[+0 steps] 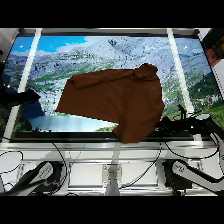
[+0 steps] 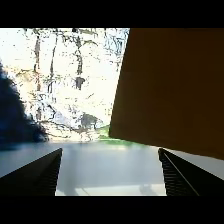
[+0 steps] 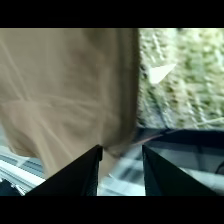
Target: Fold the clothes and pants, and hang the long-sleeved shirts on hangers.
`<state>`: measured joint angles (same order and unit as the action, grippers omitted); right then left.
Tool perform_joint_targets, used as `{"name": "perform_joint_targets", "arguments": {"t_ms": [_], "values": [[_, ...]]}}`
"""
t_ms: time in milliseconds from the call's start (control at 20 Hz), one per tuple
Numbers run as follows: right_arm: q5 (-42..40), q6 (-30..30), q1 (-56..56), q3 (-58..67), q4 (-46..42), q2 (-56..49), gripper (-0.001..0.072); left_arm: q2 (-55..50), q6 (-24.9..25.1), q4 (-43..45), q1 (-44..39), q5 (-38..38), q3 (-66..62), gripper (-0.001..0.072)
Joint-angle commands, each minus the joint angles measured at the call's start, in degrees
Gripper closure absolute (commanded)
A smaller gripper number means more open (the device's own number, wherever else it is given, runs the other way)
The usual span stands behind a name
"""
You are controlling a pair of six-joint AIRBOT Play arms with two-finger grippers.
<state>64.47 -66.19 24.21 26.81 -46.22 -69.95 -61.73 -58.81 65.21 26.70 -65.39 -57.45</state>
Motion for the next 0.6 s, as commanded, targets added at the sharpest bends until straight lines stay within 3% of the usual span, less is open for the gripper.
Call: {"name": "perform_joint_targets", "arguments": {"t_ms": [0, 100, 150, 200, 250, 300, 550], "values": [[-5.44, 0.52, -3.69, -0.44, 3.8, -0.7, 0.0402, -5.73, 2.71, 0.37, 0.07, -0.04, 0.13, 0.0014], [-6.58, 0.92, -4.9, -0.44, 4.04, -0.68, 0.0414, -9.14, 2.69, 0.35, 0.07, -0.07, 0.13, 0.0014], [-6.67, 1.51, -4.98, -0.42, 4.13, -0.66, 0.0455, -10.8, 2.67, 0.28, 0.07, -0.02, 0.13, 0.0014], [-6.69, 2.16, -4.98, -0.42, 4.13, -0.48, 0.0592, -12.31, 2.67, -0.13, 0.07, -0.11, 0.15, 0.0014], [-6.6, 2.73, -4.96, -0.35, 4.17, -0.39, 0.0676, -13.86, 2.67, -0.96, 0.07, -0.46, 0.15, 0.0014], [-6.6, 2.8, -4.98, -0.26, 4.17, -0.39, 0.0704, -15.21, 2.67, -1.92, 0.07, -0.52, 0.15, 0.0014], [-6.62, 2.8, -4.96, -0.26, 4.44, -0.39, 0.0704, -21.38, 2.69, -8.87, -0.28, -0.44, 0.15, 0.0016]]}}
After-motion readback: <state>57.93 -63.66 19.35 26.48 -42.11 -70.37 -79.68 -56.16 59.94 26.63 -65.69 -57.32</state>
